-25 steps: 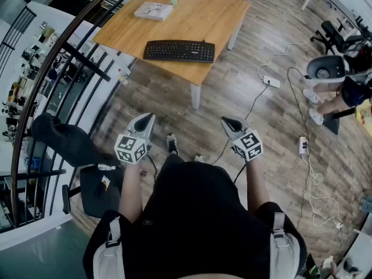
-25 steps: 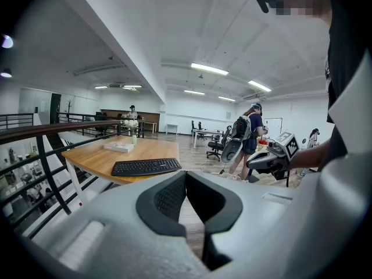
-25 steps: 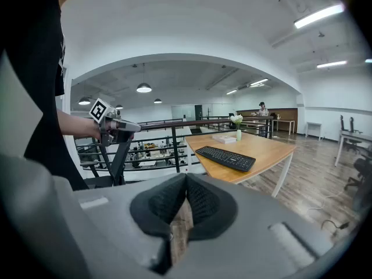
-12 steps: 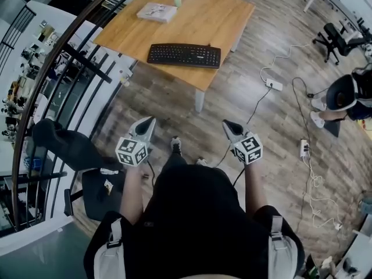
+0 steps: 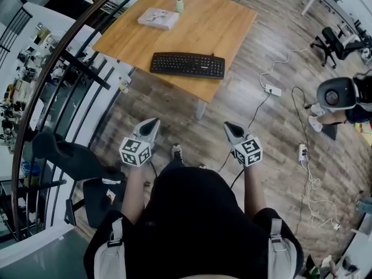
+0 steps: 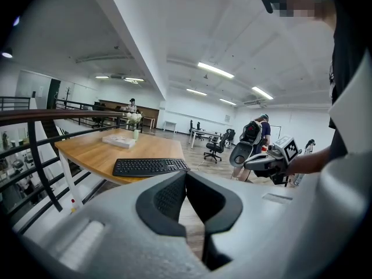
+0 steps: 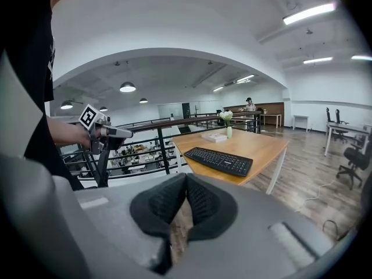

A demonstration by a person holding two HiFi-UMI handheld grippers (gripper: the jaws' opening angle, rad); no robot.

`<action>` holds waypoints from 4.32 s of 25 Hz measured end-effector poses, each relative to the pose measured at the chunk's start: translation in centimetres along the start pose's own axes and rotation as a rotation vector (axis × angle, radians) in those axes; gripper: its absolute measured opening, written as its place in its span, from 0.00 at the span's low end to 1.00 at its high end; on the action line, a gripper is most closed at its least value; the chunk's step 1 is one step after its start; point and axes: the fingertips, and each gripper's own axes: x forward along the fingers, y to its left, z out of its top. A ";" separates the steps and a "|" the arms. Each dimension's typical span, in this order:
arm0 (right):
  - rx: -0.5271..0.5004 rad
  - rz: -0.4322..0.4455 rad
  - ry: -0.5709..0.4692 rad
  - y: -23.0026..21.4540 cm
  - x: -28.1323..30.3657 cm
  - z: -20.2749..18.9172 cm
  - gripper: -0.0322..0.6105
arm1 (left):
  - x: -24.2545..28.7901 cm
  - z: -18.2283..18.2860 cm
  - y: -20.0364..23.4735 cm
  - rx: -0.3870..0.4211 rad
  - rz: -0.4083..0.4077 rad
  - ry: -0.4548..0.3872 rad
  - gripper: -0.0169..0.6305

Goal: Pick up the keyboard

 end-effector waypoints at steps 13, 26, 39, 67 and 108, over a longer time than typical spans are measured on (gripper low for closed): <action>0.007 -0.036 0.027 -0.5 5.9 2.3 0.05 | 2.2 1.4 6.8 -0.017 -0.028 0.004 0.05; 0.011 -0.078 0.028 0.4 11.0 4.4 0.05 | 3.1 2.4 12.9 -0.009 -0.066 0.005 0.05; 0.022 -0.086 0.070 1.9 14.6 4.0 0.05 | 3.4 1.8 16.8 -0.020 -0.096 0.041 0.05; 0.023 0.032 0.076 -15.4 10.5 3.3 0.05 | 15.7 4.8 6.7 -0.027 0.046 0.040 0.05; 0.023 0.042 0.186 -19.8 22.0 6.5 0.05 | 24.0 8.2 19.0 -0.080 0.023 0.068 0.05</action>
